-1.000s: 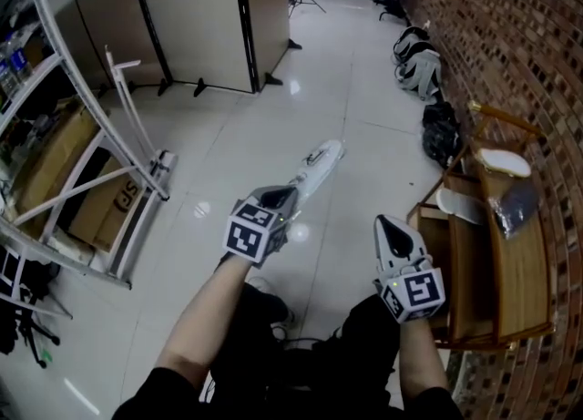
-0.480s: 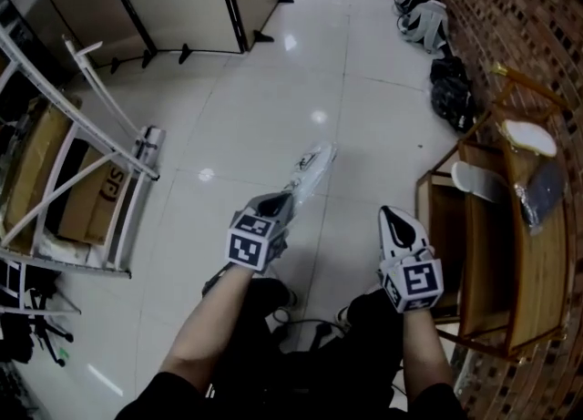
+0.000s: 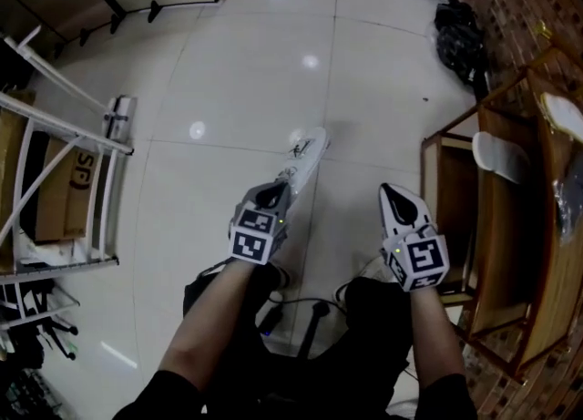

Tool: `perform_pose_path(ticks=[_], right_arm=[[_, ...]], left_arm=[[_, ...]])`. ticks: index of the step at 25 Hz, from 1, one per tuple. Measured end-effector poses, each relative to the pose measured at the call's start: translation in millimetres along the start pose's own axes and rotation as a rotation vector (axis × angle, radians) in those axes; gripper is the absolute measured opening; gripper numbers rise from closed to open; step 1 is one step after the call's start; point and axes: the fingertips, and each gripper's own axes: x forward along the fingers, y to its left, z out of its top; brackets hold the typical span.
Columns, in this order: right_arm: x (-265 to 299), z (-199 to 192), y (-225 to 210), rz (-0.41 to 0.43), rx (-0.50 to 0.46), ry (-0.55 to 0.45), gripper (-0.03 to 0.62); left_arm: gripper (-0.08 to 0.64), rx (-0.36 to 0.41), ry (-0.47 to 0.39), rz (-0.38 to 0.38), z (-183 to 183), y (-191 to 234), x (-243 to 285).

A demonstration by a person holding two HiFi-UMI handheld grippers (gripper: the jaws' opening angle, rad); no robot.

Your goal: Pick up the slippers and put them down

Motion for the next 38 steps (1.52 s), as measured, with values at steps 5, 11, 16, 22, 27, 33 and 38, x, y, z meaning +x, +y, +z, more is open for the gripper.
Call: perform_pose_path(ticks=[5, 11, 16, 22, 27, 33, 38], right_arm=[[33, -54, -19, 0.009, 0.015, 0.110, 0.009], [65, -102, -32, -0.007, 0.127, 0.192, 0.009], [90, -167, -37, -0.062, 0.244, 0.351, 0.009], [88, -241, -43, -0.120, 0.383, 0.492, 0.009], [66, -288, -53, -0.162, 0.483, 0.583, 0.009], [66, -281, -53, -0.148, 0.558, 0.546, 0.009], [69, -276, -49, -0.106, 0.491, 0.550, 0.009]], left_arm=[[0.003, -0.039, 0.047, 0.001, -39, -10, 44], [0.003, -0.088, 0.124, -0.016, -79, -17, 76], [0.003, -0.123, 0.197, -0.020, -112, -10, 99], [0.003, -0.207, 0.284, 0.027, -167, -4, 123], [0.003, -0.204, 0.379, 0.044, -218, -15, 126], [0.072, -0.236, 0.451, 0.014, -250, -29, 138], [0.242, -0.312, 0.485, 0.021, -256, -34, 139]])
